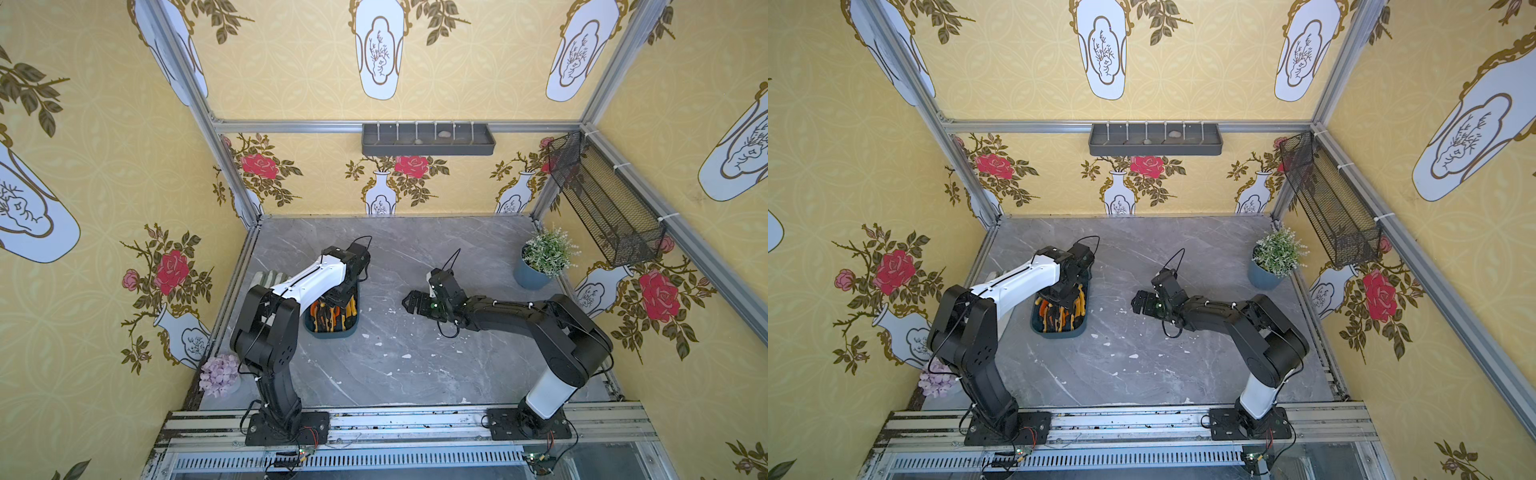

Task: Take the pliers out of the storage box
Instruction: Pick up the pliers from the storage box.

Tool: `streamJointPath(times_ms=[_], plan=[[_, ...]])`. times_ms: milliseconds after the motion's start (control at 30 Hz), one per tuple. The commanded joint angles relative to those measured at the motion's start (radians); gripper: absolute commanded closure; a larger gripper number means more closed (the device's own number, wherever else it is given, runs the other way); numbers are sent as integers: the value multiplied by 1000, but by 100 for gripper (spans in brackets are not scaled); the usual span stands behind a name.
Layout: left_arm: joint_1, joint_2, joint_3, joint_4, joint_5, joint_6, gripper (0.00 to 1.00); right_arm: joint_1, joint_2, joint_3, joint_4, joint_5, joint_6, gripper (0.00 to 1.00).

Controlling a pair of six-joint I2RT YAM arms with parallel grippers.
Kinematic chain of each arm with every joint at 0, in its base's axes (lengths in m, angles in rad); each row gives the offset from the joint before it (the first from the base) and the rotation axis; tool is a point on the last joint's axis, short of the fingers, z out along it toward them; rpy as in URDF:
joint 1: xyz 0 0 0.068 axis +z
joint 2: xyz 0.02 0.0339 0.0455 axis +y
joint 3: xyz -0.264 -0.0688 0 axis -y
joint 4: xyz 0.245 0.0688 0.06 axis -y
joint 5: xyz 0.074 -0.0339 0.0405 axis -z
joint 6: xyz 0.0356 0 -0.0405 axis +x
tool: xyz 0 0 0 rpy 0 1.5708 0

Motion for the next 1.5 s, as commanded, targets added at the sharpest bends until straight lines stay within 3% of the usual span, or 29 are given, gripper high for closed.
streamJointPath(times_ms=[0, 367, 967, 1167, 1300, 1367, 1467], plan=[[1, -6, 8, -11, -10, -32, 100, 2, 15, -8, -146, -6, 8, 2], [-36, -160, -1, -31, -28, -99, 100, 20, 36, 24, -183, 15, 1, 2], [-181, -555, -313, 214, -94, -285, 100, 92, 20, 87, -280, 133, -21, 2], [-197, -709, -414, 308, -75, -317, 100, 129, 22, 195, -425, 199, -35, 2], [-234, -806, -489, 387, -47, -325, 100, 132, -25, 270, -494, 163, -47, 2], [-287, -864, -544, 464, -31, -303, 100, 129, -56, 338, -554, 156, -68, 3], [-388, -924, -600, 556, -101, -270, 100, 125, -83, 475, -667, 161, -100, 3]])
